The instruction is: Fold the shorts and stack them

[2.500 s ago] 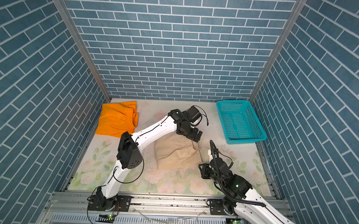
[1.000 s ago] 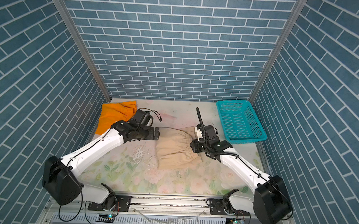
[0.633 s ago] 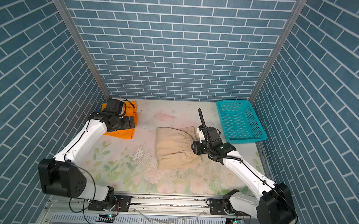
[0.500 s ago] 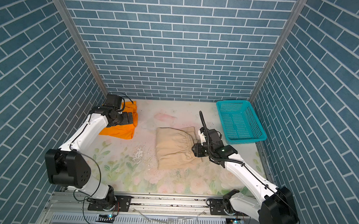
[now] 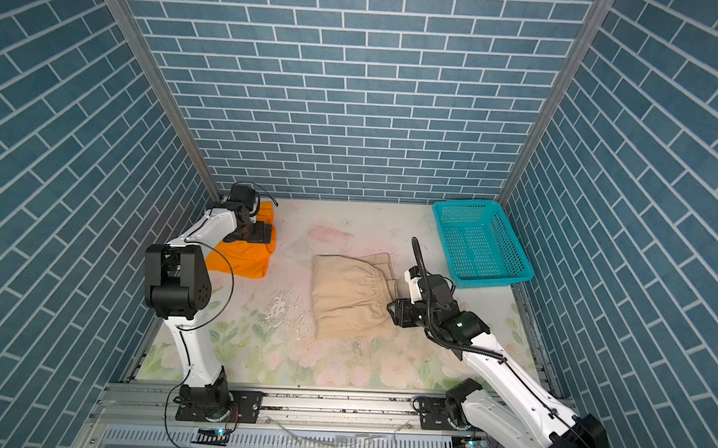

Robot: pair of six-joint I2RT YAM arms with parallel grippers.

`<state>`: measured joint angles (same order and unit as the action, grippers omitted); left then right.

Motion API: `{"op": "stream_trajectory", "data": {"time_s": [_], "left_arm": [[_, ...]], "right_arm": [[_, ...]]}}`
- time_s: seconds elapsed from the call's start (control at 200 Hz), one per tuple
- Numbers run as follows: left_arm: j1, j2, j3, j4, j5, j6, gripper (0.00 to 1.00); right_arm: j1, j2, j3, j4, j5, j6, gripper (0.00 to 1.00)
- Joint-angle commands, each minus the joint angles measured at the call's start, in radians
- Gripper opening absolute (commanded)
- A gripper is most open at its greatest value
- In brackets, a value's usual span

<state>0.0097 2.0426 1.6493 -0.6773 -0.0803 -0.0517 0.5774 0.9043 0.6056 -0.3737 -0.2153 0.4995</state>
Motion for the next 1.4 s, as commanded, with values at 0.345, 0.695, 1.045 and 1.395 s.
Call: {"op": "stream_trajectory", "data": {"time_s": [0.345,0.695,1.045,1.395], "left_arm": [[0.076,0.141,0.072,-0.031,0.317,-0.041,1.0],[0.07,-0.08,-0.365,0.227,0.43,-0.244,1.0],[-0.124,-0.32,-0.731,0.338,0.392,-0.408,1.0],[-0.212,-0.602,-0.932,0.318,0.341,-0.5,1.0]], "right_arm": [[-0.002,-0.076,-0.107,0.137,-0.038,0.1,0.58],[-0.006,-0.021,-0.096,0.16,-0.069,0.088,0.59],[-0.066,0.074,0.014,0.004,-0.042,-0.007,0.63],[-0.133,0.323,0.18,-0.055,-0.038,-0.154,0.78]]}}
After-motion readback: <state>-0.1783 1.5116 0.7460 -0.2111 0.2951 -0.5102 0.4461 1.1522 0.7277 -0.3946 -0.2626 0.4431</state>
